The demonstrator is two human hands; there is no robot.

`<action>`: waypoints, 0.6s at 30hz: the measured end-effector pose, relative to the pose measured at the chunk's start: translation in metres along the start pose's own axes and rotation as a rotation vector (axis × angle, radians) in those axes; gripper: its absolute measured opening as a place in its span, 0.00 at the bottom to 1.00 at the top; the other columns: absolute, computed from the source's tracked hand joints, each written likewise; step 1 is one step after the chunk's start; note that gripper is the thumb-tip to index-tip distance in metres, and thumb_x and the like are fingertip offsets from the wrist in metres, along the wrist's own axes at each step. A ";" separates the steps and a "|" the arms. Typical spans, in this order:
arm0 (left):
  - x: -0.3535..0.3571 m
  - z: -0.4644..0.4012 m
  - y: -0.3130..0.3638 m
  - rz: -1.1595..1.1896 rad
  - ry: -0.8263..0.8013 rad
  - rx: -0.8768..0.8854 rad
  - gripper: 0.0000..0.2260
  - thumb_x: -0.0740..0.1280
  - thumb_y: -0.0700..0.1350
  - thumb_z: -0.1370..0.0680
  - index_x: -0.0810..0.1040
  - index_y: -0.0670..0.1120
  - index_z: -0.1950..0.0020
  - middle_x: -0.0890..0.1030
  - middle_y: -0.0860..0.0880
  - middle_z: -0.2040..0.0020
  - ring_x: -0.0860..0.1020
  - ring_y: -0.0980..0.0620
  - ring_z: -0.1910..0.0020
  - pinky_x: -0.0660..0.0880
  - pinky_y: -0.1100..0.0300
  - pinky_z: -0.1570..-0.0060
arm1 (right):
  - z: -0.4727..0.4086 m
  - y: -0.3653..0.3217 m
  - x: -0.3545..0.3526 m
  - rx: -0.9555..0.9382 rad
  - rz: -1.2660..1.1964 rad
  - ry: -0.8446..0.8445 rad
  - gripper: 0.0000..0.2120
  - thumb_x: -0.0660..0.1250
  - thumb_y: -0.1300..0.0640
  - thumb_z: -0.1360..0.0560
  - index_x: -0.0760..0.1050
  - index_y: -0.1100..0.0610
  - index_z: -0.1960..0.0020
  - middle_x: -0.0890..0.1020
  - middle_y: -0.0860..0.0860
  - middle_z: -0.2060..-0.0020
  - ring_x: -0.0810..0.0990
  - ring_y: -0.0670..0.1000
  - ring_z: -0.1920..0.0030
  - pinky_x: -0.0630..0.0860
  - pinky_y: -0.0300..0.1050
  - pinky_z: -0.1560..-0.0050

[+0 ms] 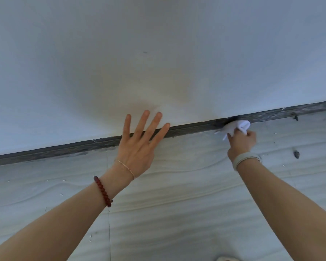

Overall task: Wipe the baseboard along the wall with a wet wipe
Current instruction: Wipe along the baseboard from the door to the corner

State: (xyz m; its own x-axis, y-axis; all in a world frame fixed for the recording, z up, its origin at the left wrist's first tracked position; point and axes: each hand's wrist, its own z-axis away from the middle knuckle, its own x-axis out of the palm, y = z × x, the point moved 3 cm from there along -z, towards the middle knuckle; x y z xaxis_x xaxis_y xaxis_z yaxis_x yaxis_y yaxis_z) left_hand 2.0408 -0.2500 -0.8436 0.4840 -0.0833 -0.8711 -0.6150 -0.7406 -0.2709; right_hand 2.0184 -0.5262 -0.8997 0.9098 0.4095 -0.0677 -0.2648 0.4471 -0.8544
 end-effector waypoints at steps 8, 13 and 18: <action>0.006 -0.037 0.000 -0.156 0.001 0.048 0.24 0.47 0.39 0.23 0.61 0.46 0.26 0.57 0.47 0.26 0.48 0.45 0.25 0.41 0.41 0.29 | 0.102 0.084 0.074 0.443 0.078 -0.593 0.04 0.60 0.69 0.25 0.72 0.62 0.55 0.75 0.56 0.62 0.75 0.52 0.62 0.75 0.56 0.39; 0.003 -0.034 -0.003 -0.184 0.003 0.085 0.24 0.54 0.40 0.24 0.62 0.47 0.27 0.58 0.47 0.26 0.51 0.44 0.26 0.41 0.41 0.29 | 0.092 0.071 0.069 0.575 -0.061 -0.571 0.13 0.58 0.69 0.23 0.67 0.69 0.39 0.74 0.57 0.63 0.76 0.52 0.64 0.75 0.49 0.47; 0.006 -0.044 0.028 -0.135 0.002 0.109 0.30 0.63 0.38 0.30 0.64 0.46 0.28 0.58 0.44 0.26 0.51 0.40 0.27 0.42 0.38 0.30 | -0.010 0.015 0.000 0.288 -0.227 -0.209 0.08 0.59 0.68 0.24 0.69 0.64 0.46 0.74 0.55 0.59 0.75 0.49 0.61 0.76 0.50 0.41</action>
State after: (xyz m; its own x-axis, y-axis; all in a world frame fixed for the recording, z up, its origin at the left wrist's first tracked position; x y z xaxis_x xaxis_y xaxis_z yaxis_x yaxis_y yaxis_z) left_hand 2.0540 -0.3009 -0.8388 0.5681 0.0101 -0.8229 -0.6081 -0.6686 -0.4280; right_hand 2.0170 -0.5274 -0.9177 0.8789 0.4139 0.2369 -0.1706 0.7366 -0.6544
